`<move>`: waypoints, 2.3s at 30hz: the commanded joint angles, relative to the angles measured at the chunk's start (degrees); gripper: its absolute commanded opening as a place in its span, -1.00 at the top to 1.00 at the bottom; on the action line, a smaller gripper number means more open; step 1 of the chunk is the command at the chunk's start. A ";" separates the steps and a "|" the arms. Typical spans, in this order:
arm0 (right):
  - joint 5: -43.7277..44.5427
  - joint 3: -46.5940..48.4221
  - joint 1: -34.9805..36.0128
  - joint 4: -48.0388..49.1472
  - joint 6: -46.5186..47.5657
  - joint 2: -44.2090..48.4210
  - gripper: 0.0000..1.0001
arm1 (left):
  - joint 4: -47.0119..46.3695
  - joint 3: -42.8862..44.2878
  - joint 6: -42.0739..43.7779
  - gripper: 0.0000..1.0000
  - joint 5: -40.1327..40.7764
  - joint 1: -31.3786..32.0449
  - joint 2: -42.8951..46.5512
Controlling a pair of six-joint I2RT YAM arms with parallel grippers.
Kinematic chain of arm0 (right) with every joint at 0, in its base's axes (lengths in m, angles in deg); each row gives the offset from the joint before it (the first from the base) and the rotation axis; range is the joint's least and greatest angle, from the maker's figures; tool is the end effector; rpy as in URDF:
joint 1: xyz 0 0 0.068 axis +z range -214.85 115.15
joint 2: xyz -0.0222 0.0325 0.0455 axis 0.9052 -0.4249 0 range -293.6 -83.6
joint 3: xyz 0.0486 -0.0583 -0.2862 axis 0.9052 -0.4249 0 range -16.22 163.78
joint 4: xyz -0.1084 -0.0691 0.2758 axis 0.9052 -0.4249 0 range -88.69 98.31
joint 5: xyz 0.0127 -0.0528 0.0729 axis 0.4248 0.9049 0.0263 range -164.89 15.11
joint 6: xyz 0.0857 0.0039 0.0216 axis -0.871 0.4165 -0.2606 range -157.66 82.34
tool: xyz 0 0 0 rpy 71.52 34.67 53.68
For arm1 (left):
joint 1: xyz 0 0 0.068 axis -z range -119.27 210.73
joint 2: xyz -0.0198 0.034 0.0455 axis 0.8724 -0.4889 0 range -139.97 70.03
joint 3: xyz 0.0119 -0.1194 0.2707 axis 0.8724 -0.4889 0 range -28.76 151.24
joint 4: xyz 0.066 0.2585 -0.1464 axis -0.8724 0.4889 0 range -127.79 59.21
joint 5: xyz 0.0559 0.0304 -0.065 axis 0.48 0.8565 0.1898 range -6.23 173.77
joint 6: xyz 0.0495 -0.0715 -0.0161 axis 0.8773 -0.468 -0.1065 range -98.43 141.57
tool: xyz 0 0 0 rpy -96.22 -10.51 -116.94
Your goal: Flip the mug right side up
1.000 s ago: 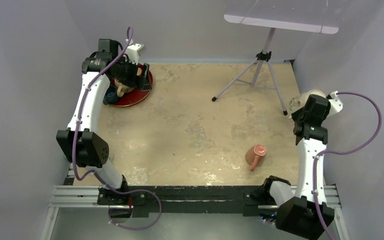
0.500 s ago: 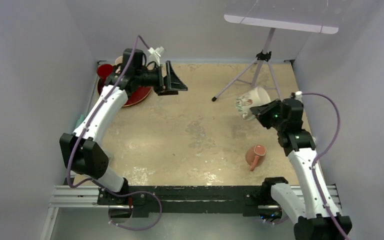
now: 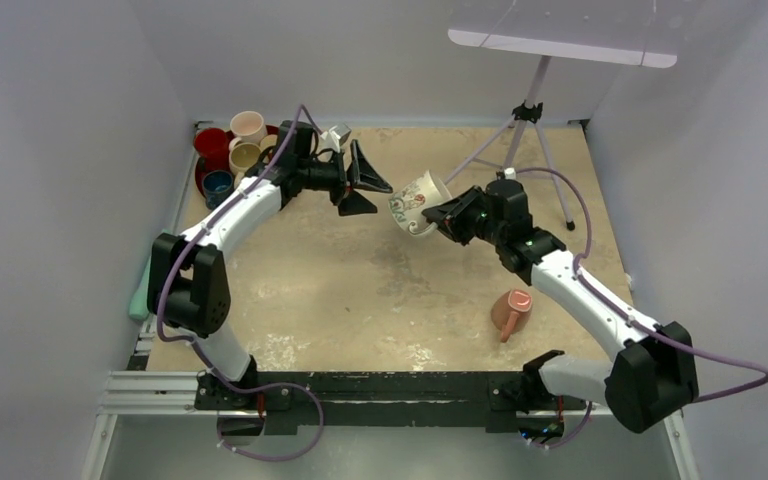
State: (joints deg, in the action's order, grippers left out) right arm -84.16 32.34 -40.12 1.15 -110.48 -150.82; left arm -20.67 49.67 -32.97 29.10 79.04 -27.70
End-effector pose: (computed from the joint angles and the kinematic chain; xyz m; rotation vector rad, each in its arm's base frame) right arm 0.3027 0.1534 0.2769 0.8101 2.0961 1.1785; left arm 0.4059 -0.2018 0.2886 -0.1494 2.4485 -1.6989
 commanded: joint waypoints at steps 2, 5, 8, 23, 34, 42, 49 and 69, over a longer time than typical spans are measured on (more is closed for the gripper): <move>-1.20 9.34 1.59 17.43 -3.21 -0.47 1.00 | -3.68 -1.90 -3.07 -0.71 -1.22 -0.01 0.35; -1.22 9.11 2.17 19.30 -4.84 -1.16 1.00 | -3.01 -1.70 -2.77 -0.71 -0.47 -0.02 0.29; -2.18 9.08 3.15 21.01 -6.35 -2.42 1.00 | -3.17 -0.06 -3.53 -0.71 -0.37 -0.02 -0.36; -8.41 11.44 7.38 26.23 -8.94 -11.56 1.00 | -15.22 2.32 -11.79 0.87 -3.64 -0.23 -1.24; -14.85 28.96 7.38 1.04 10.99 -28.77 0.11 | 20.56 12.98 35.40 1.00 21.69 -1.87 2.23; -12.04 32.67 7.61 -3.85 16.84 -31.77 0.03 | 30.05 19.68 64.93 1.00 48.83 -1.87 -2.72; -8.25 35.50 7.53 -8.56 21.28 -30.96 0.05 | 32.33 31.86 80.15 1.00 60.62 -3.58 -14.57; -6.07 34.29 7.58 -9.91 21.57 -29.41 0.08 | 44.29 51.26 86.38 1.00 59.78 -9.44 -32.40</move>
State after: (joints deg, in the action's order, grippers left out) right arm -91.79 65.30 -32.52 -8.51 -90.07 -182.75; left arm 24.29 97.52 51.44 85.88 70.34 -60.60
